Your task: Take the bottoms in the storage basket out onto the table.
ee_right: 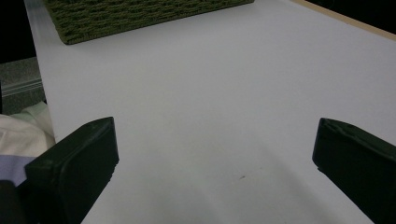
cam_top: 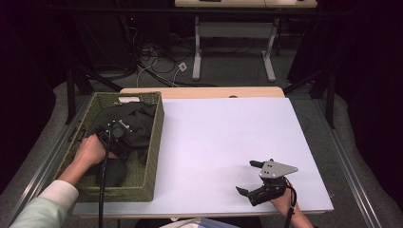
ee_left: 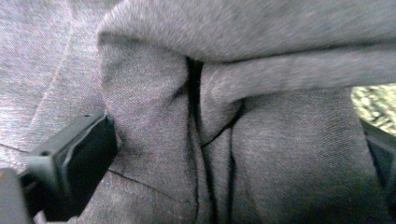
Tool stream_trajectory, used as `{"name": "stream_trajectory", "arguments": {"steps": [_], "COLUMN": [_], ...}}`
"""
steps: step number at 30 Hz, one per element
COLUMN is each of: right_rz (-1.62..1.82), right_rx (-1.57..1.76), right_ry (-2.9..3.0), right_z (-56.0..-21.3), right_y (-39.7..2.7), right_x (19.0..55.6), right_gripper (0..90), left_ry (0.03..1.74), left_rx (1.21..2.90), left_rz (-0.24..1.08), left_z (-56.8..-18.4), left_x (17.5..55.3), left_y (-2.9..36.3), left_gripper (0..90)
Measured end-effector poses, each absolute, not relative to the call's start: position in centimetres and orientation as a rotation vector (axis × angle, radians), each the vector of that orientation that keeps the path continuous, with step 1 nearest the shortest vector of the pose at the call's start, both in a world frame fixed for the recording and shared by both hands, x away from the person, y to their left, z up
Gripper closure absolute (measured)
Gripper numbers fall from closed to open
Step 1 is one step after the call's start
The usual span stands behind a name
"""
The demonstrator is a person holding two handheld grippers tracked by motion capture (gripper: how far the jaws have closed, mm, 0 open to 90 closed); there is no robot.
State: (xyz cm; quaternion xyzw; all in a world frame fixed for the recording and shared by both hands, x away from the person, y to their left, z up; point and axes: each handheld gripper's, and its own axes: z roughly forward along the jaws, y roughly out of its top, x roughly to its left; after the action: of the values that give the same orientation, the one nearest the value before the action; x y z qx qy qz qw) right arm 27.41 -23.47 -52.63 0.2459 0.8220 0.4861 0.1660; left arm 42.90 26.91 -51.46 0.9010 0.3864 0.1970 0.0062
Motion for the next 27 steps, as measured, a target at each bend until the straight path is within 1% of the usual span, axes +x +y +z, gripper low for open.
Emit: {"name": "stream_trajectory", "arguments": {"steps": [1,2,3,5,6,8,9,10,13,16,18,22,27], "right_rz": [1.385,1.383,1.383,1.383,1.382,1.383,1.383,1.383,1.382,1.380,1.381,1.379,1.377], "right_rx": [0.700,0.699,0.699,0.698,0.699,0.699,0.701,0.701,0.699,0.696,0.697,0.697,0.688], "right_ry": [2.341,2.342,2.342,2.343,2.344,2.344,2.345,2.347,2.351,2.354,2.354,2.356,2.361], "right_z": [-52.6,-52.6,-52.6,-52.6,-52.6,-52.6,-52.6,-52.7,-52.7,-52.7,-52.7,-52.7,-52.7], "right_y": [-23.5,-23.5,-23.5,-23.4,-23.4,-23.4,-23.4,-23.4,-23.4,-23.3,-23.4,-23.3,-23.2], "right_x": [27.4,27.4,27.4,27.4,27.4,27.4,27.4,27.4,27.5,27.4,27.5,27.4,27.4], "right_gripper": [0.0,0.0,0.0,0.0,0.0,0.0,0.0,0.0,0.0,0.0,0.0,0.0,0.0], "left_ry": [1.211,1.204,1.197,1.189,1.184,1.180,1.178,1.199,1.221,1.206,1.206,1.231,1.227], "left_rx": [2.818,2.820,2.821,2.820,2.815,2.809,2.808,2.792,2.795,2.805,2.783,2.730,2.654], "left_rz": [0.625,0.633,0.639,0.639,0.638,0.636,0.612,0.585,0.529,0.527,0.530,0.516,0.530], "left_z": [-51.5,-51.6,-51.5,-51.6,-51.5,-51.5,-51.4,-51.4,-51.3,-51.3,-51.1,-50.8,-50.2], "left_x": [42.9,43.0,43.0,43.1,43.1,43.1,43.1,43.3,43.9,44.0,43.9,43.8,43.3], "left_y": [27.0,27.0,27.0,27.1,27.1,27.3,27.4,27.6,27.7,27.6,27.8,28.2,28.9], "left_gripper": [6.3,12.8,12.8,16.2,19.5,28.4,38.1,42.6,48.8,57.1,63.7,68.9,70.6]}}
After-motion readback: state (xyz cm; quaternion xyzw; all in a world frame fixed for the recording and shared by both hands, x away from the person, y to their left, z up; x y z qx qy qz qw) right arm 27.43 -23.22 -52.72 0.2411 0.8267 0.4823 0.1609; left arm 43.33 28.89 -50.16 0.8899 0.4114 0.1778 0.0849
